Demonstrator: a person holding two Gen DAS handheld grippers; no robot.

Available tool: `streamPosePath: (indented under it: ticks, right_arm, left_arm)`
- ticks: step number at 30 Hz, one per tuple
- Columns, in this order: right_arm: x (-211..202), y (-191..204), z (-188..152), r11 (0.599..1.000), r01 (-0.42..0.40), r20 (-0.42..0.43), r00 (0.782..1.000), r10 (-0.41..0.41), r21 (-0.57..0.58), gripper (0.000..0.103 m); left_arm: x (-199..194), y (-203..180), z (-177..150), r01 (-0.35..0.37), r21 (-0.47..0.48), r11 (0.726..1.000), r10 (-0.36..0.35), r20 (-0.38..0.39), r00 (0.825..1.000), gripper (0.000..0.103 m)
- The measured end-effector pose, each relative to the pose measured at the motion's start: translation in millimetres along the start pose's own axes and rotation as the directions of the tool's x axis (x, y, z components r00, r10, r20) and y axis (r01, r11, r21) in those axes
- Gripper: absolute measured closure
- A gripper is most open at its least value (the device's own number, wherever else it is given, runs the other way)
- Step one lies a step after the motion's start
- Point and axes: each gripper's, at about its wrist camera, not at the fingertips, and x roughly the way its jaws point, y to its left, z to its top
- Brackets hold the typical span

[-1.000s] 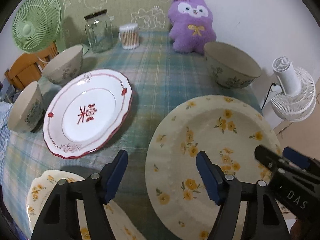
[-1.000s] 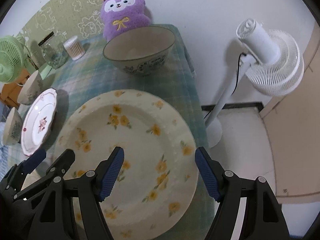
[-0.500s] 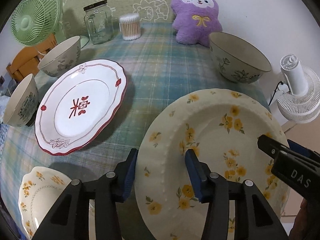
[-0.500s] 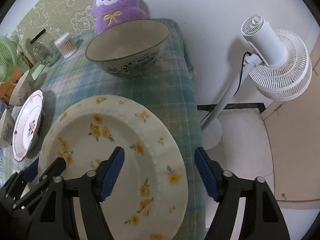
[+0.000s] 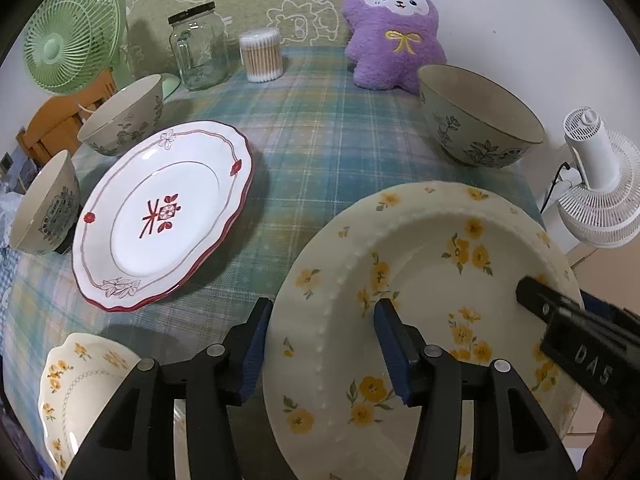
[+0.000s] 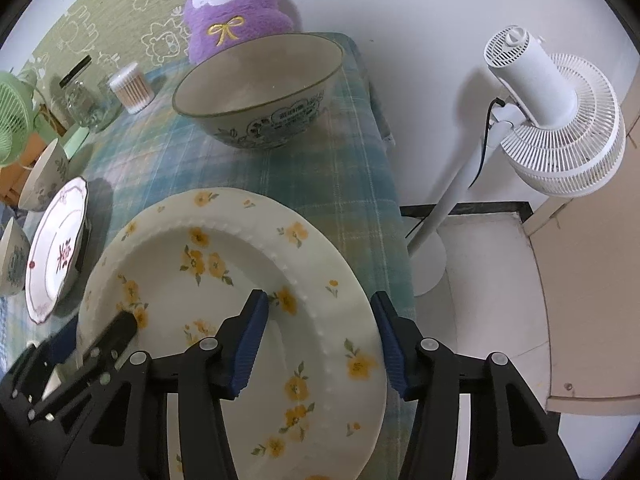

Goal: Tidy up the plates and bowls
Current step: 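Lower the held plate onto the deep yellow-flower plate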

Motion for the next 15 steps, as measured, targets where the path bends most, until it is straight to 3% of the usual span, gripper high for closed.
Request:
streamPosePath:
  ticks: [15]
  right_arm:
    - [-26.2,-1.6,-12.7,1.0,-0.003,0.023,1.0,0.003,0.023,0.048]
  left_arm:
    - [-20.5,2.1,-3.4,0.009,0.002,1.0,-0.009,0.012,1.0,0.05]
